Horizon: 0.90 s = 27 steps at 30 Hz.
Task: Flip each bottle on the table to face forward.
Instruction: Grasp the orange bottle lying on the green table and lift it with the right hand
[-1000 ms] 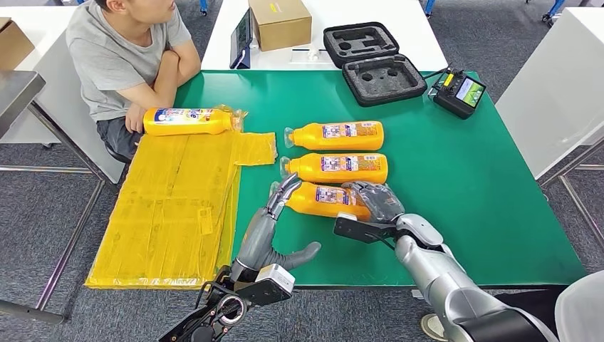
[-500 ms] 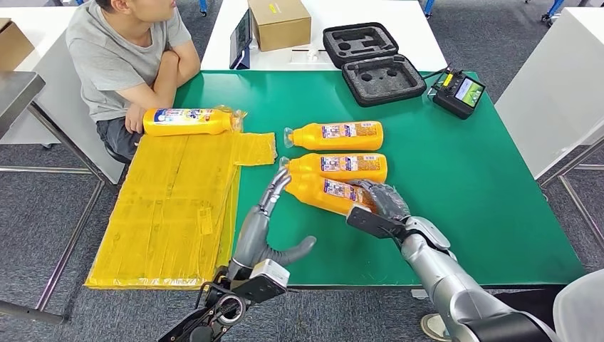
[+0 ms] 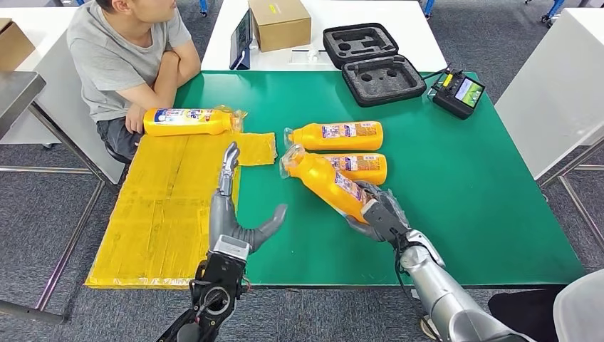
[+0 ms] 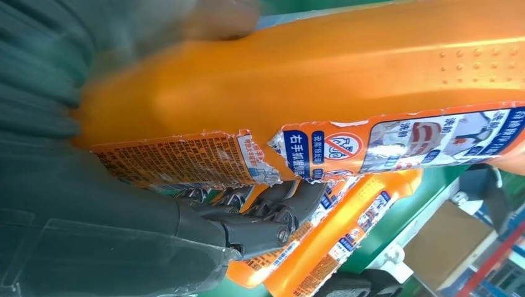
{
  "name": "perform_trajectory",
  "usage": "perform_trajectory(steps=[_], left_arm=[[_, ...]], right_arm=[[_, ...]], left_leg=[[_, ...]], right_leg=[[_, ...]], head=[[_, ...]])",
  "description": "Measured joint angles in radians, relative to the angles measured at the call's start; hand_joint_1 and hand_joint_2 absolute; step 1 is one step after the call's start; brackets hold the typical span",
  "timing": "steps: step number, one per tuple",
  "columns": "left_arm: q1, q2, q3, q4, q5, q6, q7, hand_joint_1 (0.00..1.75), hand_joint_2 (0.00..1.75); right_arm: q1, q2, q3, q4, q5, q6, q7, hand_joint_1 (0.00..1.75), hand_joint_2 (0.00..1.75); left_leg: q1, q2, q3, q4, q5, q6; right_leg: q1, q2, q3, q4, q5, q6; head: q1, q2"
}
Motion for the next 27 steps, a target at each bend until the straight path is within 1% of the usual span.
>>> perform_trajectory(steps=[5,8,11,18,27], left_arm=[[0.011,-0.016,0.035,0.037,0.083,-0.014,-0.007,0.00,1.75],[0.008,-0.025,0.041,0.093,0.162,-0.079,-0.007,0.00,1.75],[0.004,-0.038,0.041,0.156,0.191,-0.133,-0.008,0.00,1.75],[-0.022,-0.064,0.030,0.315,0.234,-0.239,-0.009,0.00,1.75],[-0.073,-0.088,0.023,0.477,0.274,-0.290,-0.010,0.00,1.75]], right_arm=[[0.054,-0.024,0.050,-0.085,-0.091,-0.038,0.000,1.75,1.75],[0.092,-0.040,0.070,-0.154,-0.134,-0.049,0.000,1.75,1.75],[0.129,-0.051,0.084,-0.234,-0.163,-0.051,0.000,1.75,1.75],[0.192,-0.056,0.099,-0.384,-0.193,-0.047,0.000,1.75,1.75],[0.231,-0.053,0.104,-0.499,-0.198,-0.034,0.000,1.75,1.75]], left_leg=[[0.000,0.000,-0.001,0.000,0.000,0.000],[0.000,-0.001,-0.001,0.000,0.000,0.000],[0.000,-0.001,-0.002,0.000,-0.001,0.000],[0.000,0.000,-0.002,0.000,-0.001,0.000],[0.000,0.000,-0.002,0.000,0.000,0.000]], right_leg=[[0.000,0.000,0.000,0.000,0.000,0.000],[0.000,-0.001,-0.001,0.000,0.000,0.000],[0.000,-0.001,-0.001,0.000,0.000,0.000],[0.000,-0.001,-0.002,0.000,0.000,0.000],[0.000,-0.001,-0.002,0.000,0.000,0.000]], head=[[0.000,0.000],[0.000,0.000],[0.000,0.000],[0.000,0.000],[0.000,0.000]])
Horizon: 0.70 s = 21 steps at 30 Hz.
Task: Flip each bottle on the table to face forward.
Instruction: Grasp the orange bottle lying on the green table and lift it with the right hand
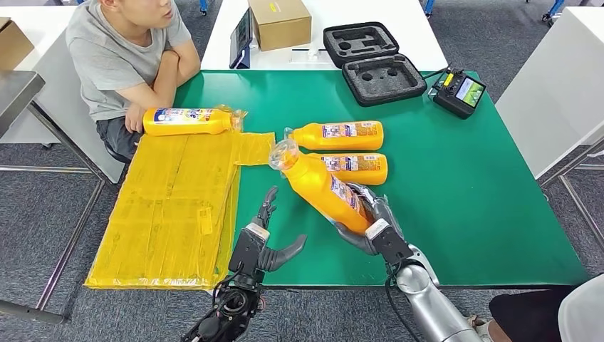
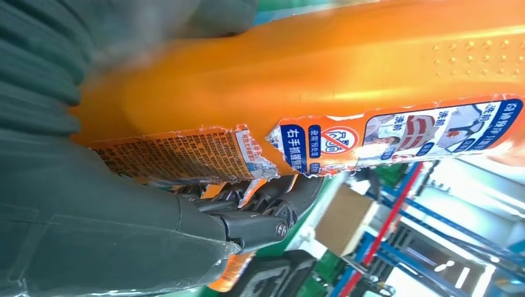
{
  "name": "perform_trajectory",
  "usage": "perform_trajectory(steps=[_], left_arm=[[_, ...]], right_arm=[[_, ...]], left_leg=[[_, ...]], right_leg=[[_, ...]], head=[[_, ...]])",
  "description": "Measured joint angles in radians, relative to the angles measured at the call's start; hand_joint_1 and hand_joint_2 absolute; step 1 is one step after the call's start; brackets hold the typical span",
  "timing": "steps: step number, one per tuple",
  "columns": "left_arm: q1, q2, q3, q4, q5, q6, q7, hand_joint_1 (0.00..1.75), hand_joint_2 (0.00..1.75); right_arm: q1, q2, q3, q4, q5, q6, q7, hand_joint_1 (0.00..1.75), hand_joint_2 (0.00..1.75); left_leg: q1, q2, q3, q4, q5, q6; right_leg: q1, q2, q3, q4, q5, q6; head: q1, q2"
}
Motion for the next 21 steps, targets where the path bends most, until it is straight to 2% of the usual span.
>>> perform_trajectory(steps=[21], left_arm=[[-0.025,-0.011,0.005,0.029,0.050,-0.034,-0.002,0.00,1.75]], right_arm=[[0.036,0.027,-0.011,-0.032,0.031,0.016,0.000,1.75,1.75]], left_leg=[[0.000,0.000,0.000,0.000,0.000,0.000]], right_leg=[[0.000,0.000,0.000,0.000,0.000,0.000]], head=[[0.000,0.000]])
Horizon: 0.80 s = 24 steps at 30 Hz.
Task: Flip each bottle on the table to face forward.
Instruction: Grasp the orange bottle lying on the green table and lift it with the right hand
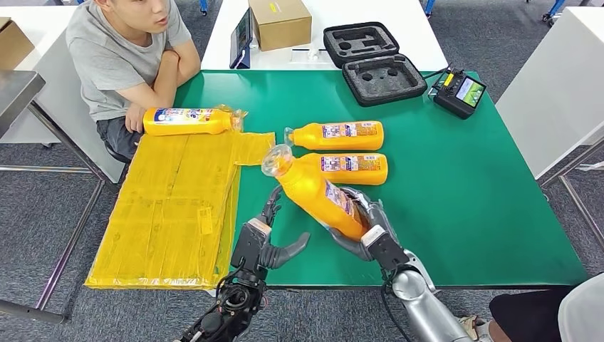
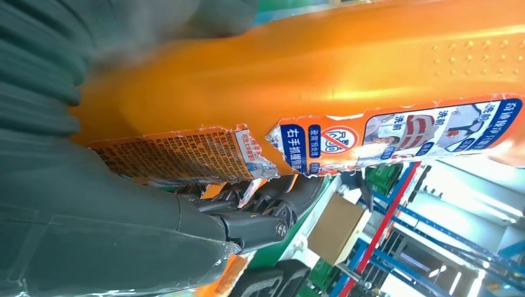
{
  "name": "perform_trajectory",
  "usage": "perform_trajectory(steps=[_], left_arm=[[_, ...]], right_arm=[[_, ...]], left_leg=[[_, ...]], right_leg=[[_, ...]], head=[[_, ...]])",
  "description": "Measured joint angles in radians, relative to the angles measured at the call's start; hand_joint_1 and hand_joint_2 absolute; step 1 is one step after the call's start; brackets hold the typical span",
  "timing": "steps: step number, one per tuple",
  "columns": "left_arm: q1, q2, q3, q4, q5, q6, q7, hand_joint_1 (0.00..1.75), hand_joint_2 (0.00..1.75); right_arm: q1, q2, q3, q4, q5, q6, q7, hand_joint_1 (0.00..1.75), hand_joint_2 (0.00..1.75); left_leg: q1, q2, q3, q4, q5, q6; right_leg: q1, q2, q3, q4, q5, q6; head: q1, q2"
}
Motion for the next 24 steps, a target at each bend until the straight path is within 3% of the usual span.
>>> perform_trajectory(steps=[6,10,24], left_arm=[[-0.001,0.004,0.010,-0.025,0.074,-0.123,0.001,0.00,1.75],[0.012,0.012,0.003,-0.085,0.087,-0.151,0.019,0.00,0.00],[-0.009,0.015,-0.043,-0.115,0.102,-0.170,0.041,0.00,0.00]], right_arm=[[0.006,0.013,0.009,0.002,-0.008,-0.008,0.000,1.75,1.75],[0.006,0.013,0.010,0.010,-0.009,-0.003,0.000,1.75,1.75],[-0.042,0.043,0.067,0.057,0.029,0.005,0.001,1.75,1.75]], left_leg=[[0.000,0.000,0.000,0.000,0.000,0.000],[0.000,0.000,0.000,0.000,0.000,0.000],[0.000,0.000,0.000,0.000,0.000,0.000]], right_leg=[[0.000,0.000,0.000,0.000,0.000,0.000],[0.000,0.000,0.000,0.000,0.000,0.000],[0.000,0.000,0.000,0.000,0.000,0.000]], head=[[0.000,0.000],[0.000,0.000],[0.000,0.000]])
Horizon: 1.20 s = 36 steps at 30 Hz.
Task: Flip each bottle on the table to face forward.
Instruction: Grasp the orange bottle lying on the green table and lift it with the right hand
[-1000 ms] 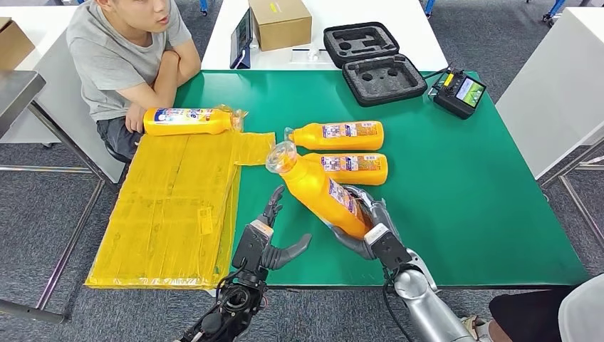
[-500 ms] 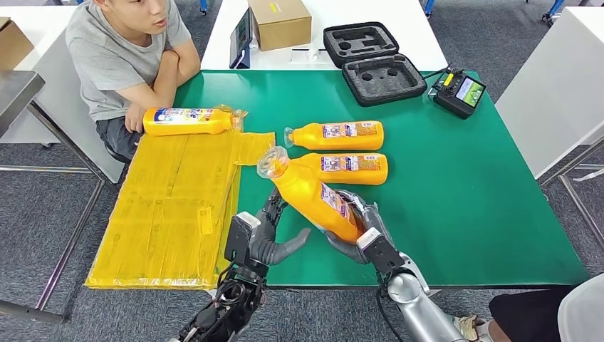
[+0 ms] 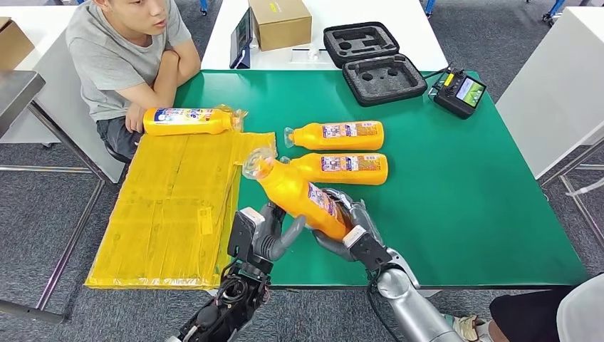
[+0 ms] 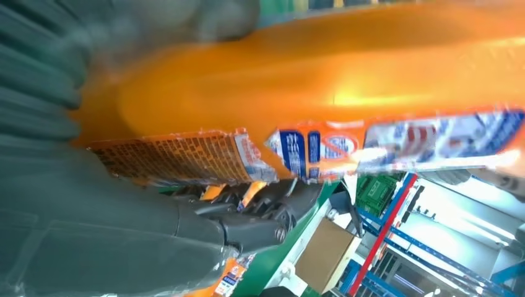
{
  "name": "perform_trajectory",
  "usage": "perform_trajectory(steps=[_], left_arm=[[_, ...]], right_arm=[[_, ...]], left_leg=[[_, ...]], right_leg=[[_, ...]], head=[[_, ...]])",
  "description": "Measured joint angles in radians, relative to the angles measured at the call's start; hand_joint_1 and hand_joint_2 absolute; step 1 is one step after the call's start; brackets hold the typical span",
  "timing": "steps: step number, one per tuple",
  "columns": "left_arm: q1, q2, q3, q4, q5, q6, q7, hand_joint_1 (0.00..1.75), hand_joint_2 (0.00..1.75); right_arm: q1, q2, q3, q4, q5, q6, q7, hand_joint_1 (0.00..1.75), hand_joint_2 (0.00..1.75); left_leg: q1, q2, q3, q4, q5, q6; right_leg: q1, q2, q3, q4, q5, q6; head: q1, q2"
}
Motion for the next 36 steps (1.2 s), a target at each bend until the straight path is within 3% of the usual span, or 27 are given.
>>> perform_trajectory(steps=[4,8,20,36], left_arm=[[-0.002,0.001,-0.003,-0.012,0.015,-0.014,0.001,0.00,0.00],[-0.001,0.003,-0.007,-0.021,0.013,-0.004,0.007,0.00,1.75],[-0.011,0.002,-0.003,0.018,-0.069,0.149,-0.039,0.00,1.75],[-0.019,-0.006,0.014,0.056,-0.075,0.135,-0.041,0.00,1.75]], right_arm=[[-0.020,0.003,0.005,0.028,-0.009,0.000,0.000,1.75,1.75],[-0.040,0.009,0.022,0.055,-0.013,0.012,-0.001,1.75,1.75],[-0.099,0.046,0.081,0.142,-0.035,0.026,-0.001,1.75,1.75],[-0.113,0.054,0.111,0.188,-0.027,0.002,-0.001,1.71,1.75]], left_leg=[[0.000,0.000,0.000,0.000,0.000,0.000],[0.000,0.000,0.000,0.000,0.000,0.000],[0.000,0.000,0.000,0.000,0.000,0.000],[0.000,0.000,0.000,0.000,0.000,0.000]], right_leg=[[0.000,0.000,0.000,0.000,0.000,0.000],[0.000,0.000,0.000,0.000,0.000,0.000],[0.000,0.000,0.000,0.000,0.000,0.000],[0.000,0.000,0.000,0.000,0.000,0.000]], head=[[0.000,0.000],[0.000,0.000],[0.000,0.000],[0.000,0.000]])
